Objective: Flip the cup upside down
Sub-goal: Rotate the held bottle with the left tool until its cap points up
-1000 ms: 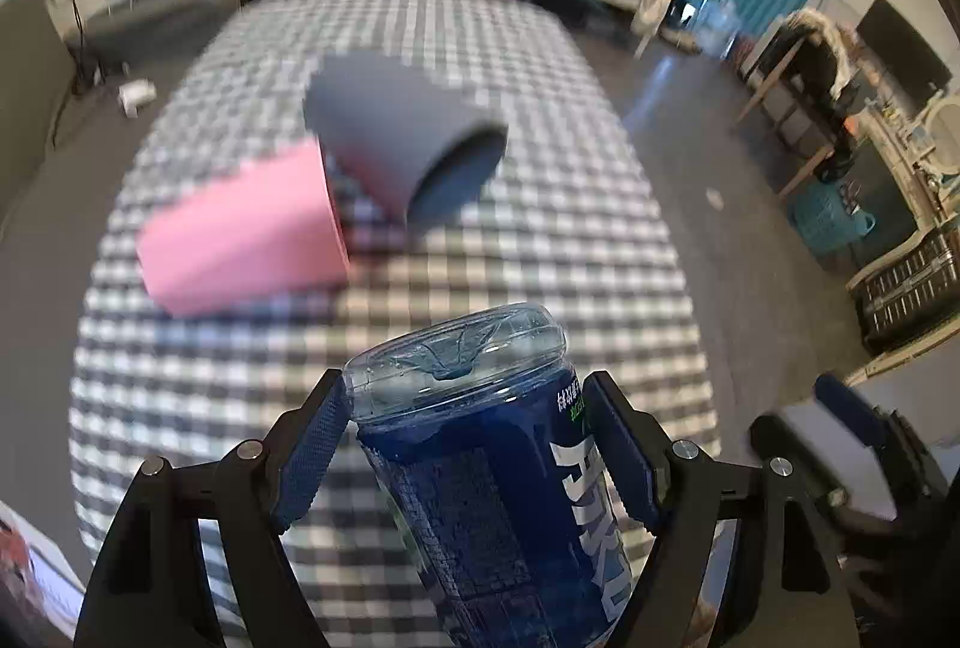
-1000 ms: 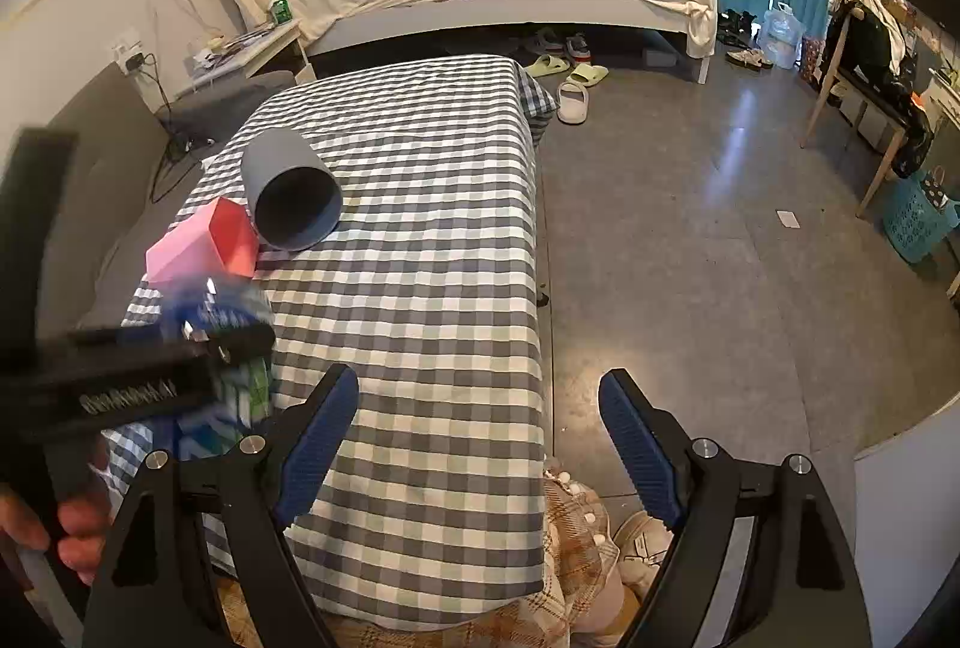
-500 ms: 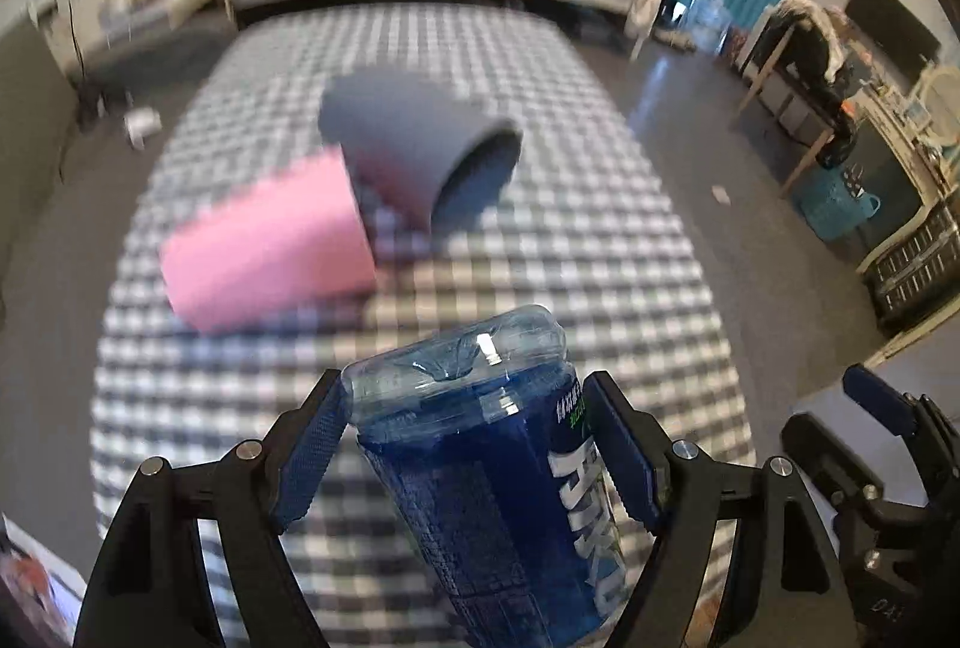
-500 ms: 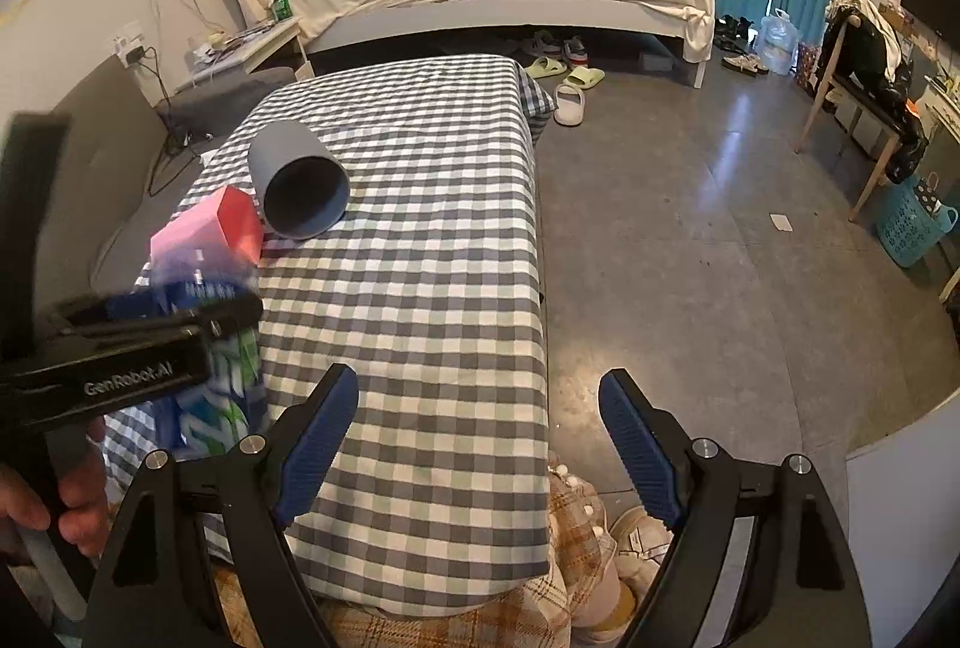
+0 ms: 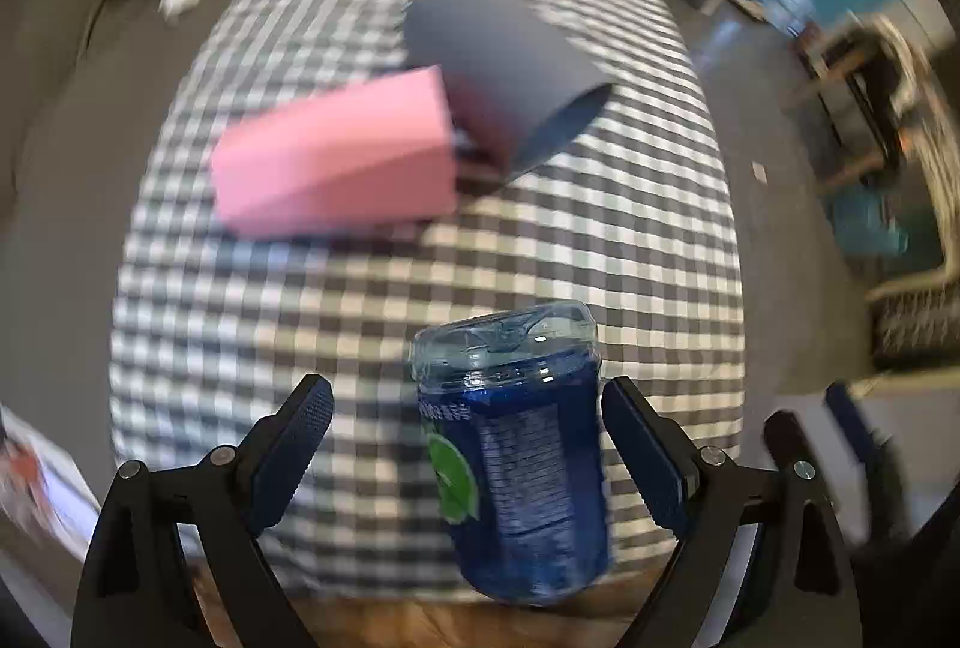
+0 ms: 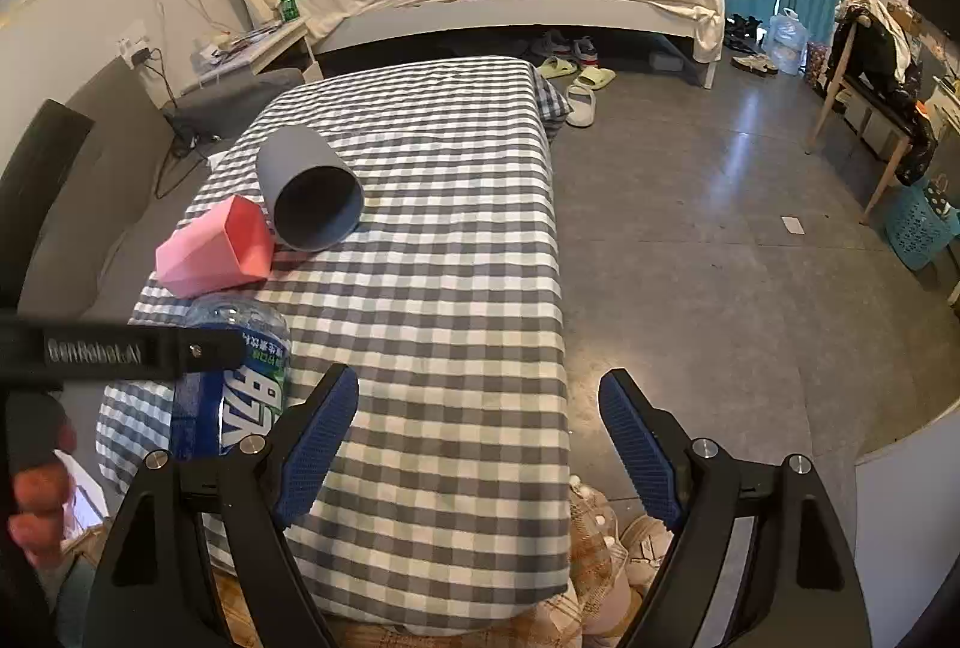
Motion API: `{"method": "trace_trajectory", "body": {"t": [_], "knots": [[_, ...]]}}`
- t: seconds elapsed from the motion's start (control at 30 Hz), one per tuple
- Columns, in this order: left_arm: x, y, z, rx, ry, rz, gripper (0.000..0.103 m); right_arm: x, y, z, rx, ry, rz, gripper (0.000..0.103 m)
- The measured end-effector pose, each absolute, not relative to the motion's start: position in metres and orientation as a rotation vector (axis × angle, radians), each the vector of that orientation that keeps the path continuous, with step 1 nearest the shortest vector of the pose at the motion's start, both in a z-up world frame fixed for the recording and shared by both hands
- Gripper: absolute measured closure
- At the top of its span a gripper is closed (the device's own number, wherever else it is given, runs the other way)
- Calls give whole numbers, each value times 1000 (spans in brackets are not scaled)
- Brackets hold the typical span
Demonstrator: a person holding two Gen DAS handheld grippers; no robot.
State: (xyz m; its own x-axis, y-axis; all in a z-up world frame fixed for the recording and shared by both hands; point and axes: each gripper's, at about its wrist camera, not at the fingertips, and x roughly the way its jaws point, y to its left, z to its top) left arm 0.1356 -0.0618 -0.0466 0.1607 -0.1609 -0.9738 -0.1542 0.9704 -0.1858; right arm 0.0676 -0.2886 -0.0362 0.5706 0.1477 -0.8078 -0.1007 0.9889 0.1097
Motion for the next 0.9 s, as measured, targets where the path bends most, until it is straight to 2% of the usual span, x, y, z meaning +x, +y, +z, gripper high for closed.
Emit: {"method": "trace_trajectory", "body": {"t": [0.2,0.23,0.27,0.3,0.4,0.5,0.67,0.77,0.9], "knots": [[151,-67,-56,-284,1485,-10,10,71,-288,-39,63,958,154,20],[153,-69,-60,-294,1501,-20,13,71,-289,-40,65,960,153,20],[155,-72,-67,-302,1528,-28,24,71,-290,-41,66,962,151,20],[156,-74,-70,-313,1541,-38,28,70,-291,-41,65,964,148,20],[157,-78,-67,-314,1515,-64,28,69,-292,-41,61,963,139,20],[154,-81,-49,-283,1411,-84,28,68,-292,-39,57,959,129,20],[133,-90,-18,-74,1091,-113,28,62,-290,-35,35,944,117,20],[118,-94,-19,42,935,-141,28,58,-289,-36,20,941,100,20],[95,-93,-21,88,841,-180,28,51,-291,-37,9,951,86,20]]}}
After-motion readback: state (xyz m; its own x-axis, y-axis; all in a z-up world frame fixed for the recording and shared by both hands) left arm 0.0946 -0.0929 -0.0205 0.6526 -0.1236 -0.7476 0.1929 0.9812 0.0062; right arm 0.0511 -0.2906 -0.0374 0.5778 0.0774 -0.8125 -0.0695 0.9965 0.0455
